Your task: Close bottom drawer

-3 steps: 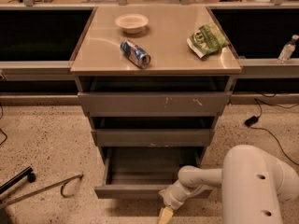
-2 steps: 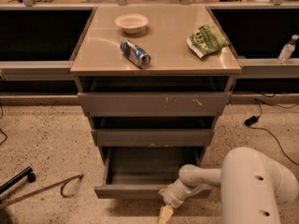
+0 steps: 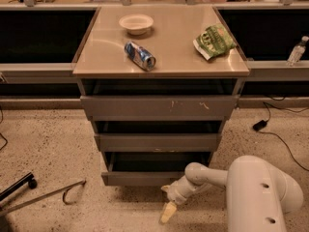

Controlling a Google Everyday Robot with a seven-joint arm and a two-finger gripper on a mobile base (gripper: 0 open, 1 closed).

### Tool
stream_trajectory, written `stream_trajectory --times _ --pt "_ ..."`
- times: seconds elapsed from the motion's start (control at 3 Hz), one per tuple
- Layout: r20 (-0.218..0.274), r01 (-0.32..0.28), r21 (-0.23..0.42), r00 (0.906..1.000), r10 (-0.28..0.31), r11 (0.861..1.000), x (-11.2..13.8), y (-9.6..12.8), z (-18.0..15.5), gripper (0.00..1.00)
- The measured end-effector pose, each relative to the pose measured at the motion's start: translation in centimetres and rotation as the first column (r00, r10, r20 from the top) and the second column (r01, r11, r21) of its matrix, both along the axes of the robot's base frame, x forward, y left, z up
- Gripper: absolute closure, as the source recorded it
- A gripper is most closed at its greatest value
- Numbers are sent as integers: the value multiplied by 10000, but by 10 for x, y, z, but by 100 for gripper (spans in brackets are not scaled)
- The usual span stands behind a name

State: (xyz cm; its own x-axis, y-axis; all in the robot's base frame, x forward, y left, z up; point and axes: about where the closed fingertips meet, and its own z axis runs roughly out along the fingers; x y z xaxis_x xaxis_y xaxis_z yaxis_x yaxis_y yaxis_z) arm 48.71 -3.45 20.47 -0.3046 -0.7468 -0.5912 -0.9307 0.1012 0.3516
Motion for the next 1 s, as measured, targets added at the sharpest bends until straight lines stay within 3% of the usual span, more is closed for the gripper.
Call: stream_trajectory --times 0.33,0.67,1.0 --pt "295 46 -30 9996 -45 10000 13 2 1 0" --pt "995 -188 -254 9948 213 9995 54 13 14 0" --pt "1494 -642 -710 9860 743 9954 124 40 22 0"
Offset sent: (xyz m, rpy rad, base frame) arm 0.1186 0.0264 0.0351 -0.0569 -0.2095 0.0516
